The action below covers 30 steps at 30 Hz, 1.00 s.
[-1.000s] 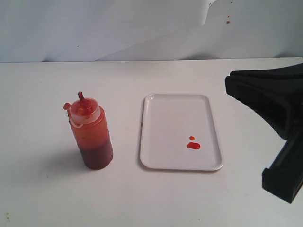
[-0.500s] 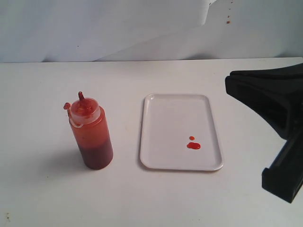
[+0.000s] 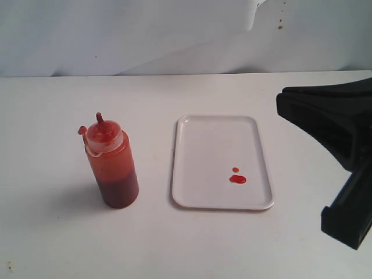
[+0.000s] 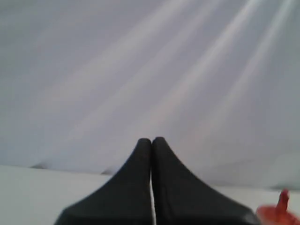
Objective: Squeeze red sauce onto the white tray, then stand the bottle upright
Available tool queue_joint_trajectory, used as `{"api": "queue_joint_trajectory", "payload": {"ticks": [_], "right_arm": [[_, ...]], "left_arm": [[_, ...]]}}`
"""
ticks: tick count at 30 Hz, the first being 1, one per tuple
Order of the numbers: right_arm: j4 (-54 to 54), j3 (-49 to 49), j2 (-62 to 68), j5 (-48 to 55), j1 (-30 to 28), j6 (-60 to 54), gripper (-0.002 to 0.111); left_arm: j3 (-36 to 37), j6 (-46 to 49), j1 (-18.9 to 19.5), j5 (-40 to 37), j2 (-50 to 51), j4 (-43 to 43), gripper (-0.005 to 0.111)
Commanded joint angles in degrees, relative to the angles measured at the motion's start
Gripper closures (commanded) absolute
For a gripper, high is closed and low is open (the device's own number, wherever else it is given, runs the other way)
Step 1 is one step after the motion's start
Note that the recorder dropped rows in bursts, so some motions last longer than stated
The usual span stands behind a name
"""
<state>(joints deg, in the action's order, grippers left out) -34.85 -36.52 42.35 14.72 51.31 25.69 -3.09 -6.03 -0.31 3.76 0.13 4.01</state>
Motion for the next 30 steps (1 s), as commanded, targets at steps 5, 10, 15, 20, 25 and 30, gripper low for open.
{"api": "queue_joint_trajectory", "payload": {"ticks": [5, 10, 15, 20, 25, 30], "right_arm": [[0.11, 0.15, -0.15, -0.35, 0.02, 0.27, 0.108], [0.11, 0.15, -0.15, -0.35, 0.02, 0.27, 0.108], [0.11, 0.15, -0.15, -0.35, 0.02, 0.27, 0.108], [0.11, 0.15, -0.15, -0.35, 0.02, 0.27, 0.108], [0.11, 0.15, -0.15, -0.35, 0.02, 0.27, 0.108], [0.11, 0.15, -0.15, -0.35, 0.02, 0.27, 0.108]], "left_arm": [[2.7, 14.73, -0.33, -11.56, -0.13, 2.45, 0.107], [3.09, 13.26, -0.33, -14.75, -0.13, -0.27, 0.107], [3.09, 4.4, -0.33, -19.23, -0.13, -7.55, 0.107], [3.09, 4.4, -0.33, -20.33, -0.13, -7.55, 0.107], [3.09, 4.27, -0.33, -20.3, -0.13, -5.62, 0.107], [3.09, 4.27, -0.33, -20.39, -0.13, -4.45, 0.107]]}}
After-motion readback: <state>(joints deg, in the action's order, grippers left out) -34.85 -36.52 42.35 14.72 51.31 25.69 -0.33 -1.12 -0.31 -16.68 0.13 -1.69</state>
